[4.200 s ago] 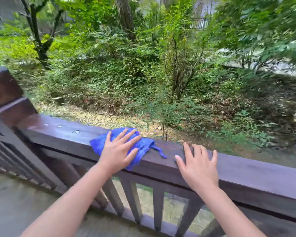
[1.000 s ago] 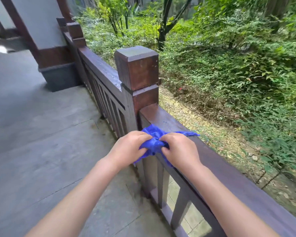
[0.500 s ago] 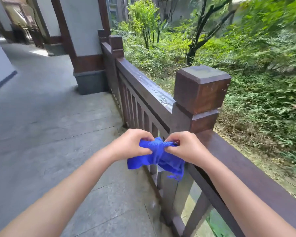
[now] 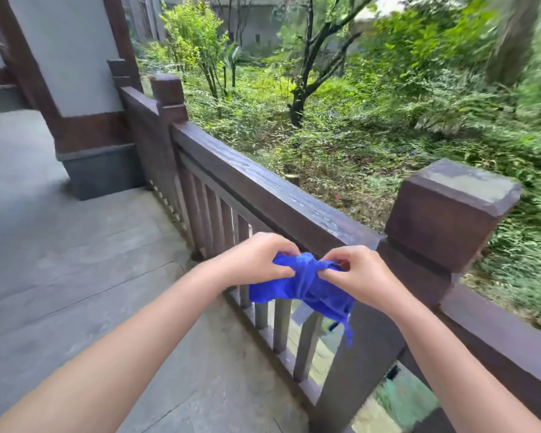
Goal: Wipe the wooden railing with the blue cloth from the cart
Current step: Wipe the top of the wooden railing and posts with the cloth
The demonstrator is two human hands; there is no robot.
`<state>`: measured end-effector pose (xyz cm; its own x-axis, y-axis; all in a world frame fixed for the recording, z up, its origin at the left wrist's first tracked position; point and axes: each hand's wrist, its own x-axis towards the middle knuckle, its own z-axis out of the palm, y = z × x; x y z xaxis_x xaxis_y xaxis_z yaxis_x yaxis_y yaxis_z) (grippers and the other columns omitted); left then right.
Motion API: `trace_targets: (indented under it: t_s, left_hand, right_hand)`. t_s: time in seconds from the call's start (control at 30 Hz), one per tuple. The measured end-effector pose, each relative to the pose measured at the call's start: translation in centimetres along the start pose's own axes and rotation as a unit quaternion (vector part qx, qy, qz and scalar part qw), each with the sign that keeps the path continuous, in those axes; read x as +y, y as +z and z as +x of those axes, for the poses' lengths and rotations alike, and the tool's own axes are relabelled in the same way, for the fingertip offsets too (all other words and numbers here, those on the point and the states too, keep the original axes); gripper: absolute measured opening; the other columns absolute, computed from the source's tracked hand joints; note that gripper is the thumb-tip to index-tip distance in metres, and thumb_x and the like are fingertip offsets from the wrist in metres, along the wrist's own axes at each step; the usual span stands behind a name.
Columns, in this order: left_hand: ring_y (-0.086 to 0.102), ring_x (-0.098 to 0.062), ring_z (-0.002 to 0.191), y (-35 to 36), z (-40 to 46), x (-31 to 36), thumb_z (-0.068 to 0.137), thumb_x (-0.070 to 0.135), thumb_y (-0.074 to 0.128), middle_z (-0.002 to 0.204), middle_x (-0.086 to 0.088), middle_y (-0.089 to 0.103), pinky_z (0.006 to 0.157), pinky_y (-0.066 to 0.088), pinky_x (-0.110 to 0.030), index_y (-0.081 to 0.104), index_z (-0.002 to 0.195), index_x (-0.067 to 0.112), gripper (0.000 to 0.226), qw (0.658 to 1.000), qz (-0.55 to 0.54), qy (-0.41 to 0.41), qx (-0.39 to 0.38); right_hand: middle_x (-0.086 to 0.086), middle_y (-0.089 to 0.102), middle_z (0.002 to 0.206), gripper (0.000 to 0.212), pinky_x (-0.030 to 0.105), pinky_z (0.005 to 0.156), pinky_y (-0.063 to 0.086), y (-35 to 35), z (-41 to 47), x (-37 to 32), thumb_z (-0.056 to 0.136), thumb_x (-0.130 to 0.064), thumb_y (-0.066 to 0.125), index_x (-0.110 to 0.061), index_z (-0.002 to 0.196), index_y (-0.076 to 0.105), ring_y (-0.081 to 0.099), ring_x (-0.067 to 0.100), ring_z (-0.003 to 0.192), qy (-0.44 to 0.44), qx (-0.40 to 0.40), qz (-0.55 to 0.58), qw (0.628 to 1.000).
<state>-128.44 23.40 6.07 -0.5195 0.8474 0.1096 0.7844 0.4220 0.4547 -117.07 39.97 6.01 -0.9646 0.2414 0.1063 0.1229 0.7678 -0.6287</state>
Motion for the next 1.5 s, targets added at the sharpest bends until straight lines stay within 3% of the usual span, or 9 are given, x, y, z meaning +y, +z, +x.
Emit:
trace_targets:
  t_s: [0.2, 0.63, 0.8, 0.93, 1.2, 1.27, 1.37, 1.43, 1.5]
  left_hand:
    - [0.057, -0.015, 0.09, -2.2, 7.1, -2.8, 0.082, 0.021, 0.06, 0.099, -0.002, 0.069, 0.08, 0.043, -0.027, 0.064, 0.104, 0.016, 0.023, 0.996, -0.005, 0.087, -0.02]
    - [0.055, -0.015, 0.085, -7.6, 22.8, -4.7, 0.079, 0.027, 0.061, 0.093, 0.002, 0.067, 0.077, 0.044, -0.031, 0.063, 0.1, 0.02, 0.023, 0.967, 0.028, 0.254, -0.015]
    - [0.052, -0.014, 0.084, -5.1, 25.8, -4.7, 0.078, 0.022, 0.063, 0.092, 0.001, 0.064, 0.075, 0.039, -0.027, 0.064, 0.101, 0.017, 0.024, 0.95, 0.035, 0.298, -0.08]
    - [0.052, -0.021, 0.077, -2.9, 27.4, -5.9, 0.075, 0.017, 0.064, 0.083, -0.002, 0.063, 0.064, 0.032, -0.025, 0.064, 0.091, 0.011, 0.017, 0.939, 0.045, 0.309, -0.146]
    - [0.056, -0.029, 0.105, -0.2, 27.9, -7.0, 0.082, 0.019, 0.057, 0.113, -0.012, 0.066, 0.086, 0.042, -0.032, 0.062, 0.114, 0.011, 0.033, 0.919, 0.064, 0.323, -0.216]
    - [0.053, -0.029, 0.113, 0.8, 27.0, -7.4, 0.088, 0.022, 0.047, 0.123, -0.014, 0.061, 0.094, 0.041, -0.033, 0.057, 0.12, 0.011, 0.035, 0.924, 0.047, 0.299, -0.235]
    - [0.05, -0.03, 0.116, 2.9, 24.9, -7.7, 0.096, 0.023, 0.03, 0.123, -0.018, 0.059, 0.096, 0.037, -0.037, 0.058, 0.103, 0.005, 0.033, 0.941, -0.002, 0.261, -0.216]
    - [0.053, -0.031, 0.111, 4.1, 24.0, -7.6, 0.096, 0.023, 0.03, 0.113, -0.015, 0.063, 0.091, 0.042, -0.042, 0.056, 0.089, 0.009, 0.03, 0.958, -0.02, 0.248, -0.145]
    - [0.05, -0.028, 0.119, 5.5, 23.9, -7.3, 0.095, 0.023, 0.033, 0.122, -0.012, 0.06, 0.097, 0.04, -0.037, 0.059, 0.105, 0.007, 0.032, 0.96, -0.024, 0.252, -0.118]
  right_hand:
    - [0.009, 0.061, 0.062, 0.017, 0.026, 0.052, 0.032, -1.4, 4.7, 0.0, 0.078, -0.019, 0.059, -0.006, 0.069, 0.063, 0.048, 0.017, 0.057, 0.036, 0.089, -0.059, 0.994]
    - [0.013, 0.07, 0.091, 0.015, 0.041, 0.075, 0.048, -5.7, 14.0, -0.4, 0.08, -0.008, 0.054, -0.007, 0.089, 0.066, 0.06, 0.033, 0.089, 0.082, 0.304, -0.184, 0.931]
    - [0.013, 0.066, 0.098, 0.018, 0.042, 0.08, 0.047, -3.8, 14.5, 2.4, 0.083, -0.011, 0.049, -0.007, 0.095, 0.062, 0.059, 0.033, 0.096, 0.166, 0.288, -0.254, 0.908]
    - [0.012, 0.069, 0.098, 0.018, 0.04, 0.08, 0.049, -1.9, 15.4, 4.0, 0.08, -0.016, 0.054, -0.009, 0.092, 0.067, 0.06, 0.032, 0.096, 0.269, 0.269, -0.198, 0.903]
    - [0.01, 0.068, 0.085, 0.011, 0.031, 0.069, 0.041, 0.5, 14.7, 4.5, 0.075, -0.015, 0.056, -0.017, 0.077, 0.067, 0.059, 0.028, 0.088, 0.414, 0.22, -0.144, 0.872]
    - [0.009, 0.052, 0.062, 0.023, 0.034, 0.059, 0.033, 2.0, 14.3, 4.2, 0.075, -0.02, 0.053, -0.019, 0.052, 0.048, 0.05, 0.03, 0.071, 0.437, 0.196, -0.139, 0.867]
    - [0.008, 0.041, 0.052, 0.042, 0.035, 0.052, 0.025, 3.9, 14.1, 4.3, 0.084, -0.025, 0.045, -0.014, 0.047, 0.029, 0.04, 0.028, 0.063, 0.452, 0.251, -0.13, 0.846]
    - [0.01, 0.06, 0.067, 0.041, 0.033, 0.054, 0.028, 4.6, 14.5, 4.5, 0.092, -0.027, 0.036, -0.015, 0.053, 0.036, 0.045, 0.028, 0.067, 0.466, 0.276, -0.151, 0.827]
    - [0.012, 0.067, 0.094, 0.031, 0.032, 0.063, 0.034, 5.0, 14.9, 5.1, 0.095, -0.025, 0.032, -0.014, 0.07, 0.046, 0.056, 0.03, 0.084, 0.471, 0.279, -0.192, 0.815]
